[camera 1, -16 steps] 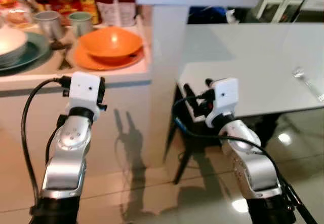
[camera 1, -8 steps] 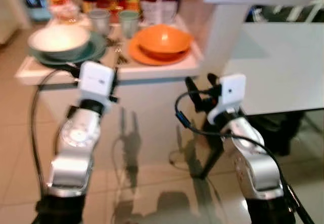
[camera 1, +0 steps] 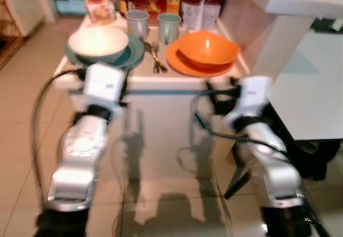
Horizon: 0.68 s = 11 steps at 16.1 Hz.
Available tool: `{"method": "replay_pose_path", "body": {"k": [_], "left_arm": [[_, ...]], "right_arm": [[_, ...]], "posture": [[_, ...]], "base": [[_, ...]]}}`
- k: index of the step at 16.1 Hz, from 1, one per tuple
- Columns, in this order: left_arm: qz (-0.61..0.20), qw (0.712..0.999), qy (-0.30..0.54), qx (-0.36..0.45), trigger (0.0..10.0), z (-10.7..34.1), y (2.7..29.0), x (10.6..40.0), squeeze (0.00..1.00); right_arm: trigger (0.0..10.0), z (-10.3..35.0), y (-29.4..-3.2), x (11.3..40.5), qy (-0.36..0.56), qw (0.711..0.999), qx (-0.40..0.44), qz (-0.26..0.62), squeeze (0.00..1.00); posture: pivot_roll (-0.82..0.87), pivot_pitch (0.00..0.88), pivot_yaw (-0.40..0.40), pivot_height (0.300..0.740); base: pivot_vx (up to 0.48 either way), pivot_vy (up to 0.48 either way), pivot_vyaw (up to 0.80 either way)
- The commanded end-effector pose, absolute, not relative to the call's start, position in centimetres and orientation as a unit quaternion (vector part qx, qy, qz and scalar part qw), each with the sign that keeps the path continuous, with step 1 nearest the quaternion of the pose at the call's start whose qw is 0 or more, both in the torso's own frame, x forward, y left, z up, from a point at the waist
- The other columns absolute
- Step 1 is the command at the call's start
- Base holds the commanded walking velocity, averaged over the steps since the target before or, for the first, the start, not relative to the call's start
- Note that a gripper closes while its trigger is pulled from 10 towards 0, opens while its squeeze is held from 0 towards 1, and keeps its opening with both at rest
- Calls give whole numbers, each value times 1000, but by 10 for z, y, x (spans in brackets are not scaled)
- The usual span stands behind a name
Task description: Setting the table
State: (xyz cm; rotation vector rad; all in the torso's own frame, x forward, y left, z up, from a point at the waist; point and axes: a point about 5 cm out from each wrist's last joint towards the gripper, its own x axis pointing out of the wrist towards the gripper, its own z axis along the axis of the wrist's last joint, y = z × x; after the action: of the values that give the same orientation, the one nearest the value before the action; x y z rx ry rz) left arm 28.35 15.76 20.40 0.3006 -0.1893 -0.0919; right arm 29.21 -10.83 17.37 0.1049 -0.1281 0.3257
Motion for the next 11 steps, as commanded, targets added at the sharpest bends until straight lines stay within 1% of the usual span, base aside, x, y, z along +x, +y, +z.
{"method": "replay_pose_path", "body": {"k": [1, 4, 5, 6, 10, 11], "left_arm": [[-79, 981, -110, 140, 10000, 210, 143, 282, 0], [-88, 980, -111, 138, 10000, 210, 140, 282, 0], [-109, 979, -119, 126, 10000, 212, 136, 279, 0], [-134, 975, -128, 120, 10000, 214, 131, 276, 0], [-200, 961, -144, 128, 10000, 220, 118, 270, 0], [-217, 956, -152, 129, 10000, 224, 114, 268, 0]], "right_arm": [[10000, 176, -123, 292, -68, 987, 47, 140, 0], [10000, 174, -129, 294, -51, 990, 62, 112, 0], [10000, 173, -135, 296, -41, 991, 90, 91, 0], [10000, 173, -141, 298, -30, 990, 115, 79, 1000], [10000, 180, -146, 309, -8, 988, 136, 65, 1000], [10000, 186, -149, 317, 2, 987, 152, 51, 1000]], "posture": [[-2, 0, -54, 740], [-4, 0, -53, 740], [-2, 0, -55, 740], [-1, 0, -55, 740], [-1, 0, -55, 740], [-2, 0, -53, 740]], "base": [[450, 0, 0], [453, 0, 0], [0, 0, 0], [0, 0, 0], [0, 0, 0], [0, 0, 0]]}}
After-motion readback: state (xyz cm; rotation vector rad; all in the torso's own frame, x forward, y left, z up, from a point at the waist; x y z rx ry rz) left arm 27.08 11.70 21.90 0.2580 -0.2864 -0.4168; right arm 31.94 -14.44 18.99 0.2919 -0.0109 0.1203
